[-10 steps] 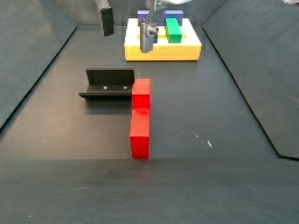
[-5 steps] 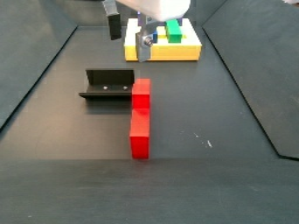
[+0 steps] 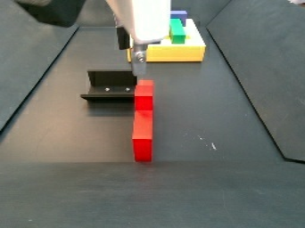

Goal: Pick up the red object. Move up. Move to above the board. Insert the red object.
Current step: Pick up the red object.

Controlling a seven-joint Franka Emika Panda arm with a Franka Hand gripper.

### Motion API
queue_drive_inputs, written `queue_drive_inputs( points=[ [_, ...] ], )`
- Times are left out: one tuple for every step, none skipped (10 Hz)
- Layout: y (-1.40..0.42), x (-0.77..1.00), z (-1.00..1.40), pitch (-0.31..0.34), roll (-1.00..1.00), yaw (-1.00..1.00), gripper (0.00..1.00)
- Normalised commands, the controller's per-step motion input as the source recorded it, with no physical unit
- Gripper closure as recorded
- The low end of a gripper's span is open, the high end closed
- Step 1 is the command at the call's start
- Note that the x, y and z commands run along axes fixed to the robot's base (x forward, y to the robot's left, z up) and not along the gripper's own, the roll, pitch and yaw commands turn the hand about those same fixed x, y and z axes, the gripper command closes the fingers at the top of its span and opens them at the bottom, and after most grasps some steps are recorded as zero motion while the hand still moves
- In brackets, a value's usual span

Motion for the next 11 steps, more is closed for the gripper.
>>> queue_drive_inputs(
  points=[
    [0.05,0.13,-0.22,0.039,-0.28,-0.69,0.00],
    [0.06,0.12,-0.22,0.041,-0.27,-0.69,0.00],
    [0.15,0.02,-0.20,0.010,-0.27,-0.61,0.00],
    [0.29,0.00,-0.20,0.004,-0.21,-0.54,0.00],
    [0.31,0.00,-0.26,0.000,-0.19,-0.54,0.00],
    [0.30,-0.10,-0.28,-0.010,-0.23,-0.49,0.00],
    [0.23,-0.16,-0.28,-0.089,-0.27,-0.35,0.00],
    [0.07,-0.06,-0.33,-0.084,-0.22,-0.29,0.00],
    [0.05,-0.07,-0.38,-0.084,-0.17,-0.31,0.00],
    [0.04,-0.02,-0.33,-0.067,-0.15,-0.21,0.00],
    [0.00,0.00,-0.29,-0.029,-0.07,-0.06,0.00]
  ],
)
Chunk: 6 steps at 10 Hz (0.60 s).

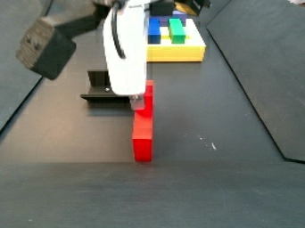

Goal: Pick up the red object. Move up. Move to above the board. Insert the red object.
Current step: Pick up the red object.

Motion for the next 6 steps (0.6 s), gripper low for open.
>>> queue_drive_inputs(
  points=[
    [0.00,-0.03,-0.26,-0.020,-0.01,-0.03,0.00],
    [0.00,-0.09,-0.17,-0.009,0.00,0.00,0.00],
    [0.00,0.00,-0.03,0.000,0.00,0.00,0.00],
    [0.00,-0.02,-0.04,0.000,0.01,0.00,0.00],
    [0.00,-0.02,-0.07,0.000,0.02,0.00,0.00],
    [0.00,-0.07,-0.11,0.000,0.06,0.00,0.00]
  ],
)
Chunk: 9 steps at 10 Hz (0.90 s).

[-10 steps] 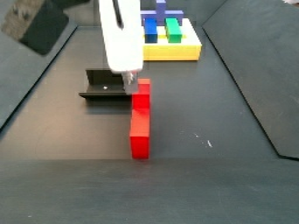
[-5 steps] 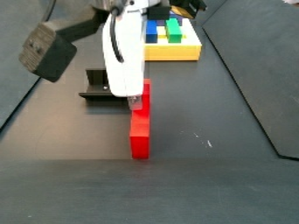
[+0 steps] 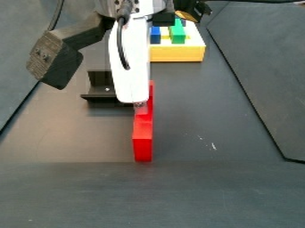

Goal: Pick up the red object. Move up. Move to above the board. Insert the red object.
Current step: Pick up the red object.

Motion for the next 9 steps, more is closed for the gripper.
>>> queue_drive_inputs(
  points=[
    [0.05,-0.08,-0.12,0.000,0.07,-0.03,0.00],
    [0.04,-0.09,-0.11,0.000,0.06,-0.04,0.00],
    [0.04,-0.05,-0.11,0.000,0.08,-0.04,0.00],
    [0.07,0.00,-0.09,0.046,0.08,-0.01,0.00],
    [0.07,0.00,-0.05,0.036,0.05,-0.03,0.00],
    [0.00,0.00,0.00,0.011,0.00,0.00,0.00],
    [0.00,0.00,0.00,0.000,0.00,0.00,0.00],
    [0.00,0.00,0.00,0.000,0.00,0.00,1.00],
    [0.00,0.00,0.00,0.000,0.00,0.00,1.00]
  ],
)
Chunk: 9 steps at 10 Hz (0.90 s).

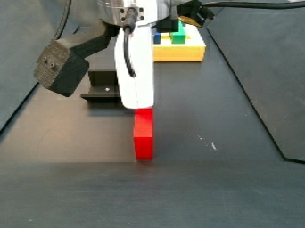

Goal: Pick up the red object. Move up. Move to above the board. Insert the red object.
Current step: Pick up the red object.

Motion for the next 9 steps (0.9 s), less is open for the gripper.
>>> queue_drive_inputs(
  points=[
    [0.00,0.00,0.00,0.000,0.00,0.00,1.00],
    [0.00,0.00,0.00,0.000,0.00,0.00,1.00],
    [0.00,0.00,0.00,0.000,0.00,0.00,1.00],
    [0.00,0.00,0.00,0.000,0.00,0.00,1.00],
    [0.00,0.00,0.00,0.000,0.00,0.00,1.00],
    [0.00,0.00,0.00,0.000,0.00,0.00,1.00],
    [0.00,0.00,0.00,0.000,0.00,0.00,1.00],
    [0.00,0.00,0.00,0.000,0.00,0.00,1.00],
    [0.00,0.00,0.00,0.000,0.00,0.00,1.00]
  ],
)
